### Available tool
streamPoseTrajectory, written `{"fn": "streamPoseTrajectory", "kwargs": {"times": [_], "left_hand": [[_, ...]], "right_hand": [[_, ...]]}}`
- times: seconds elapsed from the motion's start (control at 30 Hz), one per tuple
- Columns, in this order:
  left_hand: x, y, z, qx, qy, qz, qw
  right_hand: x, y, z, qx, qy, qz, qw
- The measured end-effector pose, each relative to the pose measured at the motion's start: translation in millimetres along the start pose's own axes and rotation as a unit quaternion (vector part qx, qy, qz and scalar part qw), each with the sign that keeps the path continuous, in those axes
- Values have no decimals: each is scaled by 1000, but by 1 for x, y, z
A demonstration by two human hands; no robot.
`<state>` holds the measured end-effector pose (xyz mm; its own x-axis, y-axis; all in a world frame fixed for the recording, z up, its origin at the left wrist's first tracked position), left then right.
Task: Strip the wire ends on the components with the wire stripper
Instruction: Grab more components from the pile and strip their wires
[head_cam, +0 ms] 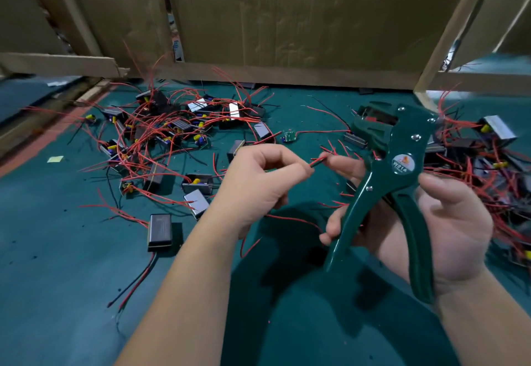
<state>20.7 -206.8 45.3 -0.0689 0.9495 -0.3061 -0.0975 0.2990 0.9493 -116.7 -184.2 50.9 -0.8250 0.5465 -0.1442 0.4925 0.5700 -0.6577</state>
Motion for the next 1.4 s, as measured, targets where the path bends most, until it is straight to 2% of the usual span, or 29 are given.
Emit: {"fn": "streamPoseTrajectory", "kwargs": {"times": [0.2,0.43,0.5,0.63,0.77,0.93,1.4], "left_hand": [[0,-2,1,-23,7,-1,1000],[-2,-3,14,68,103,11,992],[-3,-2,17,109,97,8,989],[-3,4,11,190,31,-12,981],[-3,4,12,90,33,-27,995],[-3,5,22,66,81,-48,993],[0,12,16,44,76,-64,994]], "right_hand": [[3,5,20,63,140,-12,988],[2,4,11,84,129,-10,988],[2,5,11,67,124,-14,990],[3,11,17,65,146,-58,985],[3,24,4,54,71,-119,989],[4,30,1,60,54,-149,985],[2,37,17,145,137,-143,969]]}}
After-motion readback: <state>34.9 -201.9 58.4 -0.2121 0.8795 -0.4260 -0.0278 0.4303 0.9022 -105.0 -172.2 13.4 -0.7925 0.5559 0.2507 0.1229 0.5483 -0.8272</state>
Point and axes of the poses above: each hand's wrist, its own x-axis away from the middle knuckle, its own z-axis out of the back of the hand, y = z × x, the point moved 8 cm from there along -x, towards the middle knuckle, and after that the axes turned 9 degrees about -z, right-handed, at the moved point
